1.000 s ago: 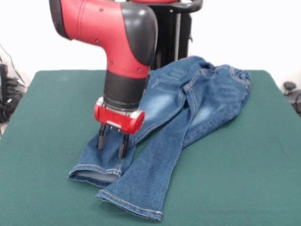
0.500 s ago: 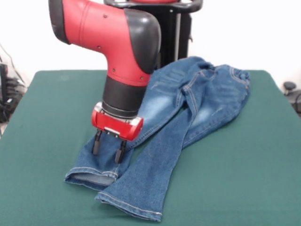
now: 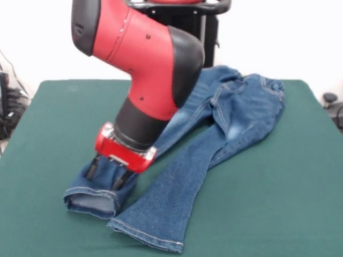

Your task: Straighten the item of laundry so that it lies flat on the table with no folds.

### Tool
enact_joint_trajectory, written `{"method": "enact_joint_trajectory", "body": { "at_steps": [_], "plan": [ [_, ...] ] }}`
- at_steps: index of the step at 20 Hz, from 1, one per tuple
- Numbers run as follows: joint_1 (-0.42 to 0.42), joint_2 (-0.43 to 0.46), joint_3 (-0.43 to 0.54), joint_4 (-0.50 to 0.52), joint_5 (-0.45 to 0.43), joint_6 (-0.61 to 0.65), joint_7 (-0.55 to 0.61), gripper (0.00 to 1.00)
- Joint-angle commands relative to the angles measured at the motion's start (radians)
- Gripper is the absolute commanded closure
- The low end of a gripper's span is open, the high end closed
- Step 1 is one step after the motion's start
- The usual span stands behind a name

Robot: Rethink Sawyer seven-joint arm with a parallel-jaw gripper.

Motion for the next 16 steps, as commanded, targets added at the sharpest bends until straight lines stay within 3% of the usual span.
{"method": "enact_joint_trajectory", "body": {
  "at_steps": [1,9,16],
  "plan": [
    [-0.139,0.236,-0.053,-0.182,-0.058,-0.031,0.088,0.00],
    [-0.198,0.224,-0.003,-0.172,-0.079,-0.110,0.056,0.00],
    [-0.197,0.200,-0.002,-0.133,-0.077,-0.143,0.088,0.00]
  ]
}}
